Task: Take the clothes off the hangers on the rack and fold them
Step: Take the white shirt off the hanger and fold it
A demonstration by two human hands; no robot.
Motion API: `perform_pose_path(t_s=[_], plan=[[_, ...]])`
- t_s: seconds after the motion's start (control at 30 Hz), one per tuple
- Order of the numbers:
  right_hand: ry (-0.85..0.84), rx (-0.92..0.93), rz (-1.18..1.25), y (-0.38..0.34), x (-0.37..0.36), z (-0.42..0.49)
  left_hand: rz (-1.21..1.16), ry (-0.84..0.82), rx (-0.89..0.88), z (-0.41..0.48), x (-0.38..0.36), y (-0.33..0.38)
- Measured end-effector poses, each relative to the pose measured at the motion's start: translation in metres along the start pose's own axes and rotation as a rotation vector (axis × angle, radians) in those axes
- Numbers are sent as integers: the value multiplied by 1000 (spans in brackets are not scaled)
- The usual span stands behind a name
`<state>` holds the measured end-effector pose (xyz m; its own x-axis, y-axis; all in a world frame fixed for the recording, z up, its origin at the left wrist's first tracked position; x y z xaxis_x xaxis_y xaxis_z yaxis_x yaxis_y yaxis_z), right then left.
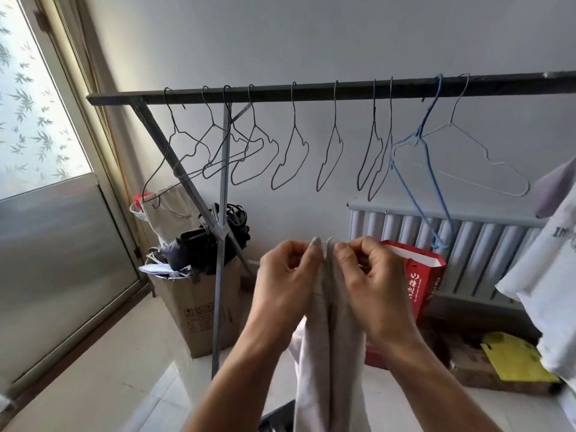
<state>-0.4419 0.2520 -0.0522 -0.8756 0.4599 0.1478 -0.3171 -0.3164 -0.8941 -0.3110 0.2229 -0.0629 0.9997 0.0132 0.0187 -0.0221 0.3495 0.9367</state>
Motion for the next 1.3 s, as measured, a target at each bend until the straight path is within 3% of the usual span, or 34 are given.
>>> perform_pose_path(t_s=[0.37, 0.53, 0.57, 0.67, 0.73, 0.83, 0.97, 1.1, 1.3], plan=[[-247, -78, 59, -1, -6, -1, -240, -153, 58, -13, -14, 20], [-366, -90, 187, -3, 10, 12, 19, -52, -73, 15, 25, 13], [-412, -94, 222, -4, 12, 15, 62, -84, -57, 23, 33, 8], [-521, -132, 368, -7, 15, 22, -8, -437, 61, 32, 28, 0], [-550, -166, 451, -10, 17, 25, -88, -567, 83, 30, 18, 4], [-519, -178, 503, -12, 24, 29, -248, -451, 54, 43, 21, 9], [-431, -129, 373, -10, 30, 31, -359, -388, -75, 47, 21, 26], [-374, -96, 321, -14, 29, 29, -153, -314, -120, 41, 13, 41], [-404, -12, 265, -22, 25, 29, 182, -583, -22, 37, 10, 58]])
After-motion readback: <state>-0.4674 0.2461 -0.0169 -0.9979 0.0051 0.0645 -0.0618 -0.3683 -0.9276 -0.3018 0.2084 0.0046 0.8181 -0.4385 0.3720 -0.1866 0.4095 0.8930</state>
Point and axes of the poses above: each hand's wrist, its own z-axis towards the middle knuckle, its own x-axis out of the back of the hand, y = z × x, the point moved 4 cm from there along z, towards the middle knuckle, and after that the axes turned 6 degrees about -x, right-handed, at the moved point
